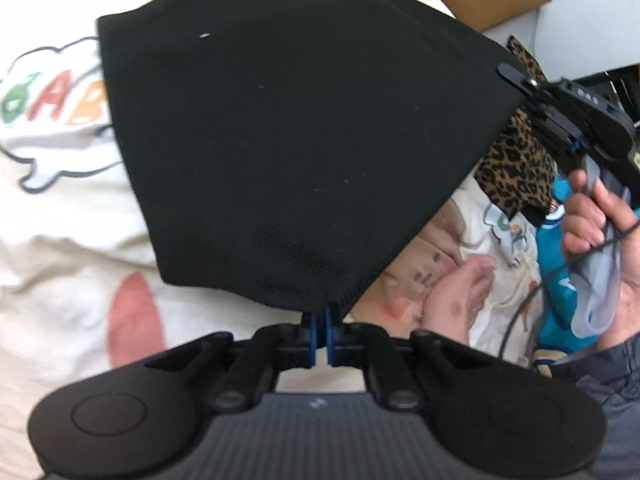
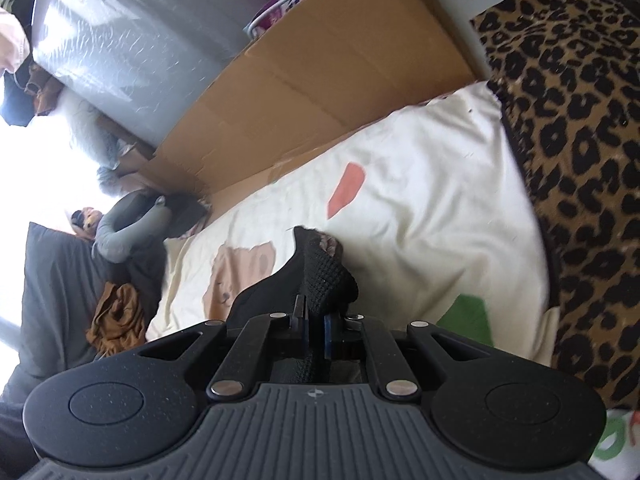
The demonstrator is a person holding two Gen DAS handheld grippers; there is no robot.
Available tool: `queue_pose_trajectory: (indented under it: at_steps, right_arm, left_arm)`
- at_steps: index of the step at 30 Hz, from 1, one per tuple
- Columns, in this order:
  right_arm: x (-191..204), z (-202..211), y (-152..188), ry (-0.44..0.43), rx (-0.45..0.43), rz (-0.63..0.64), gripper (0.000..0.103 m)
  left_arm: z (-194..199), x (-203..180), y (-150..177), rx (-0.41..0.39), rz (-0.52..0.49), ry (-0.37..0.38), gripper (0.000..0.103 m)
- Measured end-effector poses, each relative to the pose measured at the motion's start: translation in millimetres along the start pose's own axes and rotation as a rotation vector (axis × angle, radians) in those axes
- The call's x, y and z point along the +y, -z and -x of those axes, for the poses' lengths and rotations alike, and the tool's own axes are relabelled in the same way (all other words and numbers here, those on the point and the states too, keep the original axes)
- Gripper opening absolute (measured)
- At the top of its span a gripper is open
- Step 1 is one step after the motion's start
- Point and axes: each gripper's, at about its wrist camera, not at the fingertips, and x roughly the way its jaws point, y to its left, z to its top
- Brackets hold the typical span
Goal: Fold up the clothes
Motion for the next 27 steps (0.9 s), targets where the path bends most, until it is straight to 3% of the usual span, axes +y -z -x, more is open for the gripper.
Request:
queue_pose_trajectory:
  at_steps: [10, 17, 22, 24, 27]
  right_arm:
    - [-22.8, -12.4, -18.0, 0.048, -0.036, -0.042, 0.005]
    - [-54.2, -28.7, -12.6, 0.137, -0.023, -0.088, 0.005]
    - [-70.2, -34.3, -4.1, 0.187, -0.039, -0.125, 0.008]
    - [-76.2, -36.1, -0.5, 0.206, -0.046, -0.14, 0.014]
    - [-81.2, -27.4, 1.8, 0.218, -0.076, -0.165, 0.021]
  left_arm:
    - [-22.3, -11.9, 10.1, -0.005, -0.007, 0.059, 0.005]
    - [-36.7, -4.4, 22.4, -0.01, 0.004, 0.071, 0.006]
    - [-46.1, -4.3, 28.0, 0.109, -0.004, 0.028, 0.006]
    - [-34.8, -5.2, 26.4, 0.125, -0.042, 0.028, 0.008]
    - [-13.1, -5.1, 14.2, 0.136, -0.082, 0.012, 0.024]
